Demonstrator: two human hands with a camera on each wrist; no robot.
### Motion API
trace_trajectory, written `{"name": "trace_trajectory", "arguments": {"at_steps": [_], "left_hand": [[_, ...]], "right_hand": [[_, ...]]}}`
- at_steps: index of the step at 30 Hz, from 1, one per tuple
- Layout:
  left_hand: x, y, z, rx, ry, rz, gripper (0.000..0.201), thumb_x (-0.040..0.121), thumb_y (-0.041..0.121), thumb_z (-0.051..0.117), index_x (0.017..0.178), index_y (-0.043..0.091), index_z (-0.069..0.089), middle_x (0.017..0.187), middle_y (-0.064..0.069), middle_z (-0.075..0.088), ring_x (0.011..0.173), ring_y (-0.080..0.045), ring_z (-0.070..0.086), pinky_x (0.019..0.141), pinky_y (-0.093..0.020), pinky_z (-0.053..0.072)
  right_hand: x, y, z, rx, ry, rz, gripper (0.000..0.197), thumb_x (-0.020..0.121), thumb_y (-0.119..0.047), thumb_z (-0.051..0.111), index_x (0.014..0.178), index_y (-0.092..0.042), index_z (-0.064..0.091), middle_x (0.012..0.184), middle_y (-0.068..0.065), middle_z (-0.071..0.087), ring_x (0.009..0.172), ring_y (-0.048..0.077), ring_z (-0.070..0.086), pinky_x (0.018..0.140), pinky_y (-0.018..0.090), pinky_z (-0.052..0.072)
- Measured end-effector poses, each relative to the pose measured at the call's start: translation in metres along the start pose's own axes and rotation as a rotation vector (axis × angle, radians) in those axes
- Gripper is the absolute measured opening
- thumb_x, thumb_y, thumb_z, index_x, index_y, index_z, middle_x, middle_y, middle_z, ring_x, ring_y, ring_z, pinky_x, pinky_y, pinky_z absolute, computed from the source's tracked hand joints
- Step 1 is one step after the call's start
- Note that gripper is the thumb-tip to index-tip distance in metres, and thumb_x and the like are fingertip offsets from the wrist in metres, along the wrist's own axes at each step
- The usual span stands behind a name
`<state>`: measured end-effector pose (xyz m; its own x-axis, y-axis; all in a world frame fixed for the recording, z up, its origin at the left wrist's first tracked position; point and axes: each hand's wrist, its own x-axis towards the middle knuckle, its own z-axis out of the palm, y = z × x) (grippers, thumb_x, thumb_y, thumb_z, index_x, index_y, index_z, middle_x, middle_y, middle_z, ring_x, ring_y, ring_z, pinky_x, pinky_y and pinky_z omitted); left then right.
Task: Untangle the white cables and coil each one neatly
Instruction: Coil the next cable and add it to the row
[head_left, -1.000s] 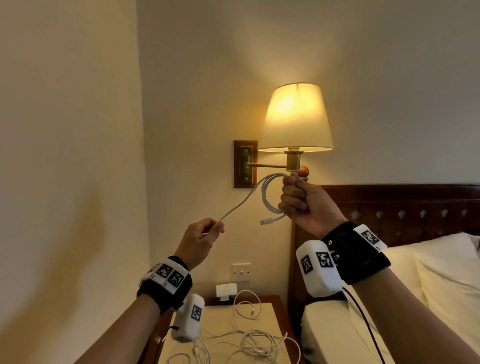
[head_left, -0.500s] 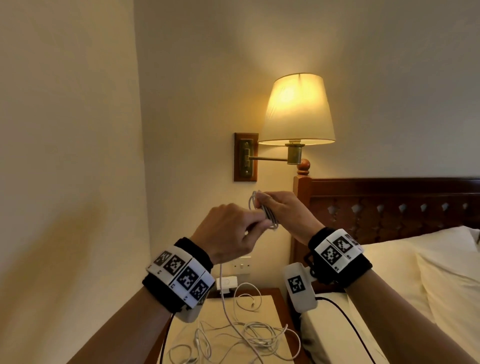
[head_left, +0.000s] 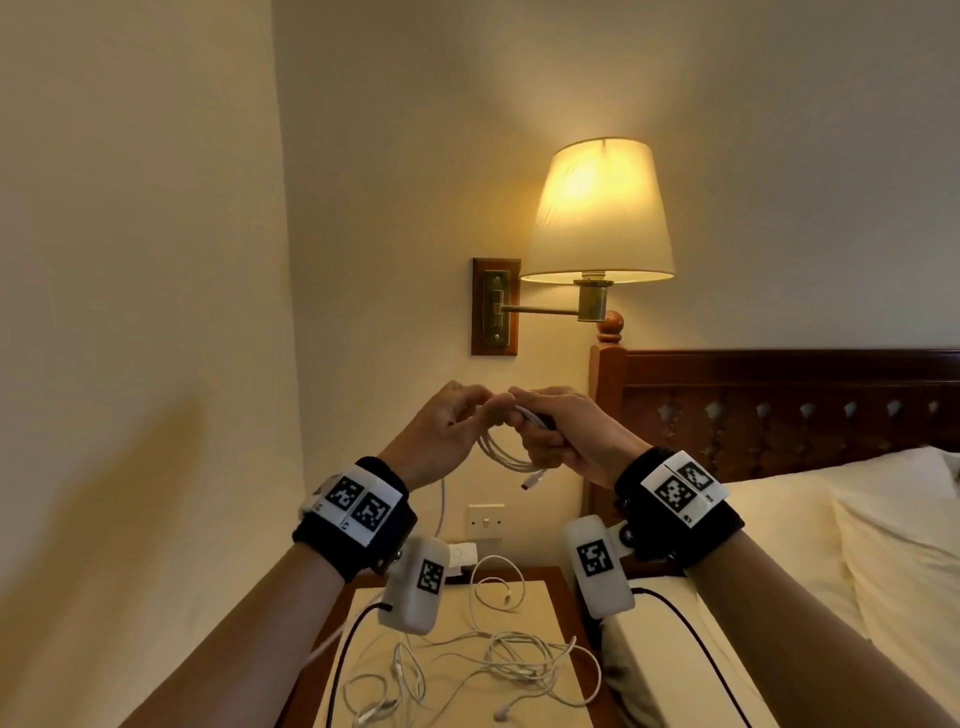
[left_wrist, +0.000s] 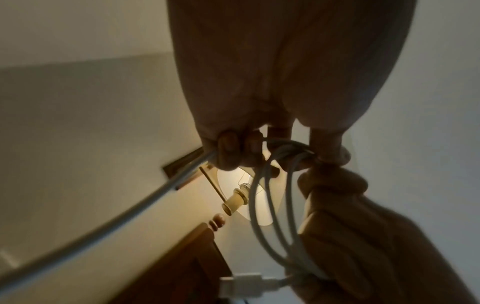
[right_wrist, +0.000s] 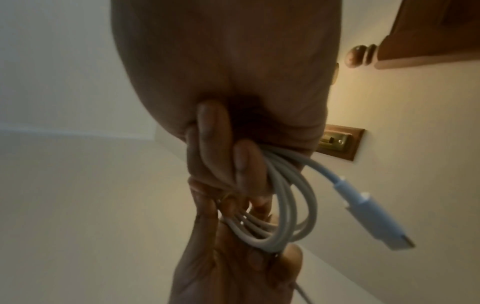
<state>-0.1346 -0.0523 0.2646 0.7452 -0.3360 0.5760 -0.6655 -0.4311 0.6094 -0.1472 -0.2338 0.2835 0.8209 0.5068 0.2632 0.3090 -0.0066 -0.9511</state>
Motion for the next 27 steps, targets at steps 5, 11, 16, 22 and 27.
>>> {"name": "trace_trajectory", "arguments": {"at_steps": [5,11,16,22,27], "left_hand": [[-0.010,0.002,-0.002,-0.413,-0.107,-0.087,0.060,0.089,0.049,0.047,0.108,-0.006,0.058,0.067,0.005,0.049,0.059,-0.008,0.038,0.058,-0.021,0.034],[-0.014,0.004,-0.002,-0.357,-0.131,-0.136,0.050,0.089,0.055,0.038,0.097,0.012,0.063,0.067,0.001,0.042,0.059,-0.012,0.037,0.057,-0.025,0.032],[-0.015,-0.003,0.004,-0.390,-0.038,-0.098,0.048,0.088,0.054,0.042,0.091,0.012,0.063,0.077,-0.012,0.046,0.072,-0.024,0.042,0.067,-0.031,0.038],[-0.020,-0.019,0.005,-0.298,0.069,-0.039,0.035,0.095,0.039,0.048,0.094,0.010,0.068,0.053,0.011,0.052,0.047,-0.007,0.035,0.046,-0.020,0.032],[-0.033,-0.053,-0.004,-0.189,0.113,0.016,0.028,0.093,0.033,0.053,0.078,0.014,0.067,0.057,0.009,0.049,0.052,-0.004,0.041,0.054,-0.013,0.038]], "right_hand": [[-0.003,0.007,0.003,0.201,-0.049,0.047,0.039,0.105,-0.031,0.034,0.076,-0.014,0.054,0.049,-0.007,0.032,0.039,0.008,0.026,0.047,0.024,0.018],[-0.008,0.022,0.018,0.429,-0.069,0.066,0.035,0.103,-0.033,0.035,0.082,-0.014,0.054,0.053,-0.006,0.034,0.043,0.008,0.032,0.049,0.021,0.029],[-0.006,0.027,0.028,0.609,-0.078,0.062,0.033,0.103,-0.033,0.038,0.081,-0.013,0.054,0.055,-0.001,0.048,0.048,0.013,0.052,0.056,0.023,0.048],[-0.009,0.026,0.020,0.589,-0.027,0.073,0.037,0.104,-0.033,0.033,0.076,-0.018,0.052,0.054,-0.008,0.027,0.044,0.008,0.021,0.047,0.022,0.020],[-0.017,0.017,0.003,0.646,0.041,0.066,0.036,0.103,-0.033,0.035,0.074,-0.017,0.049,0.053,-0.009,0.022,0.045,0.008,0.013,0.046,0.021,0.021]]}}
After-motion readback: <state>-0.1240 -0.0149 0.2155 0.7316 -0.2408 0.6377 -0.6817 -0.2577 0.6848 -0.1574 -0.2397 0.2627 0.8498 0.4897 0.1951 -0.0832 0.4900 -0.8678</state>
